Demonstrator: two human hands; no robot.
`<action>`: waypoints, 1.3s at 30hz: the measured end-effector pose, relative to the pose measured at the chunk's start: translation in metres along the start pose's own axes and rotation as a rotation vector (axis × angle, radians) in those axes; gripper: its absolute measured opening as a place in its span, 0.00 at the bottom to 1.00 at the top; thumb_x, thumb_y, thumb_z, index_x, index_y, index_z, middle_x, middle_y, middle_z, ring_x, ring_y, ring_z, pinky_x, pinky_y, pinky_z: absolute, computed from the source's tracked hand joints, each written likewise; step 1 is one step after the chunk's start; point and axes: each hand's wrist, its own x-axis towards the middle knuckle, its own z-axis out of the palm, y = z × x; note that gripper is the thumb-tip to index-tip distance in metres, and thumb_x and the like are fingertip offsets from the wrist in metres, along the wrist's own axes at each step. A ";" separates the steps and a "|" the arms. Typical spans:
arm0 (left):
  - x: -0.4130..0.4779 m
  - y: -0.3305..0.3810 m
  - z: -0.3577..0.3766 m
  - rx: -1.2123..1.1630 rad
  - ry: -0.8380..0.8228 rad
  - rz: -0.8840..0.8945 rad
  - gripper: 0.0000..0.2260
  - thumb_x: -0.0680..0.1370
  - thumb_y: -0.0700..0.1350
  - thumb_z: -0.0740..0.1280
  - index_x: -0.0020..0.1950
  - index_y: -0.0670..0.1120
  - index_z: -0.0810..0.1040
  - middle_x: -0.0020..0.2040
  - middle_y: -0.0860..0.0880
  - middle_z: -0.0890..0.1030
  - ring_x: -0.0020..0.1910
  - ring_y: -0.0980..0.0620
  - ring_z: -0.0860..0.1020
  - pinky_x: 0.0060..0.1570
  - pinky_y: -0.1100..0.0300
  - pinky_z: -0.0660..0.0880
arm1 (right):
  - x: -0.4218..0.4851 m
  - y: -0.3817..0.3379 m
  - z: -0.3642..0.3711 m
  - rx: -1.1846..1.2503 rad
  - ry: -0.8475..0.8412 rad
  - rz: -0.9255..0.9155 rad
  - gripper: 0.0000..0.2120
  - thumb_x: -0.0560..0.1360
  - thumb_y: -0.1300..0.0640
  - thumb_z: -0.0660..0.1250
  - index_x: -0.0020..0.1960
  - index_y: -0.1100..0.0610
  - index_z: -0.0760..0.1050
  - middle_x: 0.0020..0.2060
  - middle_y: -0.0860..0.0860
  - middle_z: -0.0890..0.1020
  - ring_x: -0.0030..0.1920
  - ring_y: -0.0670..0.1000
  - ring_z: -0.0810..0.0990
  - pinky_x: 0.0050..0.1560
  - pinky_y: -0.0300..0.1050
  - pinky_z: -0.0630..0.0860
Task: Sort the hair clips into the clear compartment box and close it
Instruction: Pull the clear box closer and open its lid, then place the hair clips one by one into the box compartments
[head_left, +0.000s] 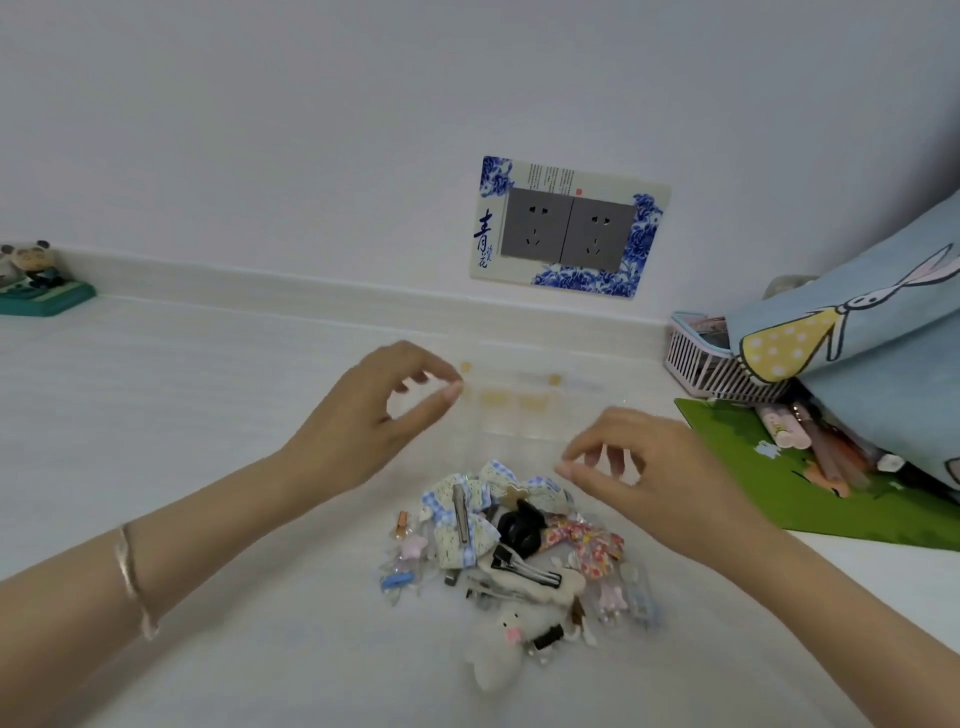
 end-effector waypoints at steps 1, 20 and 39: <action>-0.006 0.008 0.001 -0.010 -0.041 0.015 0.13 0.75 0.61 0.59 0.52 0.57 0.76 0.49 0.62 0.77 0.51 0.60 0.74 0.48 0.71 0.69 | -0.004 -0.003 0.003 -0.081 -0.054 0.057 0.15 0.68 0.33 0.62 0.42 0.43 0.79 0.35 0.40 0.79 0.36 0.41 0.75 0.33 0.37 0.65; -0.013 0.025 -0.009 -0.521 0.001 -0.176 0.06 0.65 0.55 0.71 0.41 0.58 0.83 0.39 0.54 0.85 0.34 0.61 0.80 0.35 0.72 0.73 | 0.052 -0.062 -0.001 0.943 -0.019 0.294 0.05 0.72 0.58 0.71 0.46 0.58 0.79 0.37 0.51 0.85 0.35 0.48 0.84 0.36 0.37 0.81; -0.022 -0.040 -0.019 -0.359 -0.109 -0.385 0.16 0.78 0.55 0.60 0.64 0.55 0.74 0.62 0.60 0.77 0.60 0.66 0.74 0.62 0.65 0.68 | 0.149 -0.065 0.060 0.291 -0.244 0.340 0.10 0.68 0.54 0.74 0.45 0.59 0.81 0.33 0.50 0.83 0.24 0.46 0.71 0.24 0.34 0.66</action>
